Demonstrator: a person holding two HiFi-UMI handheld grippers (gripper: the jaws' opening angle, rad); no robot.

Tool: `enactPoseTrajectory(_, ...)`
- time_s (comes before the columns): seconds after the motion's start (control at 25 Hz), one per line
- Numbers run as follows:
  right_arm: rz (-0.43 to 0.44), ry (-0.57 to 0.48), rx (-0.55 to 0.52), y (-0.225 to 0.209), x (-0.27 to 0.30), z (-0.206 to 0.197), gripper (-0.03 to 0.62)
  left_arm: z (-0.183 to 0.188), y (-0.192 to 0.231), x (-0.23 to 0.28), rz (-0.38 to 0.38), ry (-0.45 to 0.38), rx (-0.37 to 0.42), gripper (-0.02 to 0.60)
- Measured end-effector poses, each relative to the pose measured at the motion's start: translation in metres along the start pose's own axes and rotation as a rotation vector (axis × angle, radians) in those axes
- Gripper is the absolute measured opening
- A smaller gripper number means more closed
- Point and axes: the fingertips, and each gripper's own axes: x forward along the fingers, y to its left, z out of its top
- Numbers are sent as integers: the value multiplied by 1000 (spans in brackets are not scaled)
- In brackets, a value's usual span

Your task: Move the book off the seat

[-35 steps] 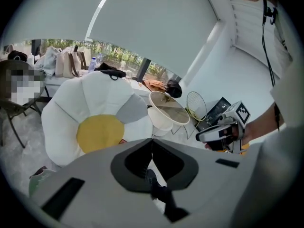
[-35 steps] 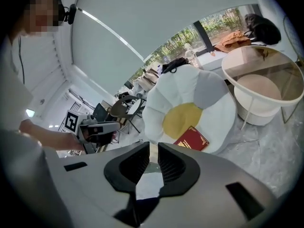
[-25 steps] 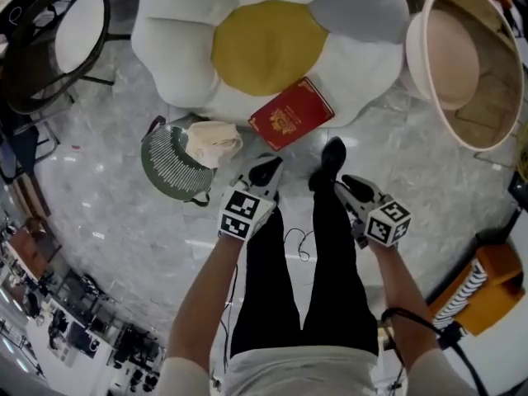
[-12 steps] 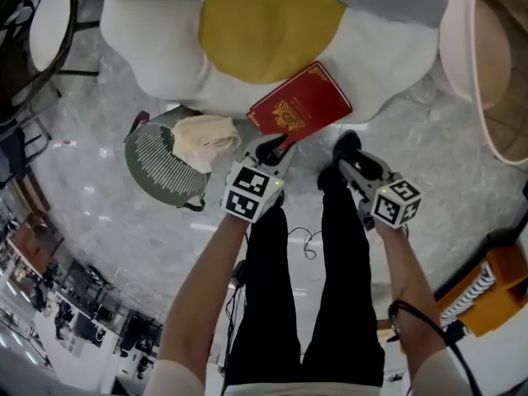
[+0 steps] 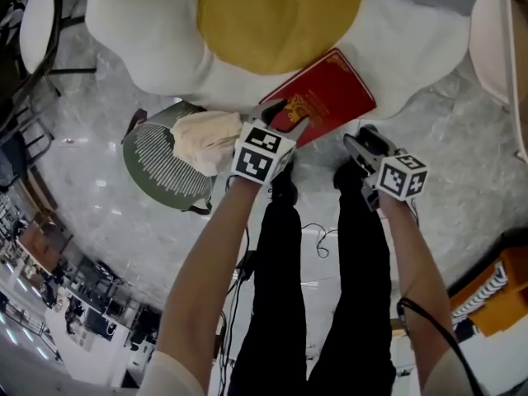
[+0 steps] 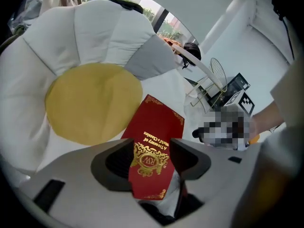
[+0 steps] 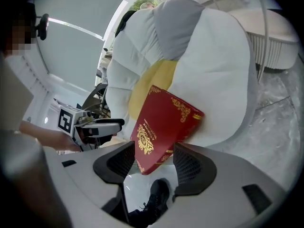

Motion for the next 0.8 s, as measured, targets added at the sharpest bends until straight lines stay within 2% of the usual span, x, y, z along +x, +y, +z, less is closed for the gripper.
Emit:
enactPoseTrajectory(0.2, -23, 49, 28, -18, 26, -19, 284, -15, 31, 29, 27, 98, 63, 292)
enactPoseTrajectory(0.28, -27, 54, 54, -25, 37, -19, 295, -24, 46, 41, 44, 160, 70, 355)
enactPoseTrajectory(0.4, -45, 67, 65, -32, 55, -18, 307, -31, 57, 53, 25, 233, 84, 382)
enactPoseTrajectory(0.68, -86, 120, 69, -35, 79, -25, 316, -35, 34, 77, -113, 292, 148, 396)
enactPoseTrajectory(0.8, -112, 104, 94, -37, 80, -22, 314, -40, 31, 79, -110, 312, 160, 383)
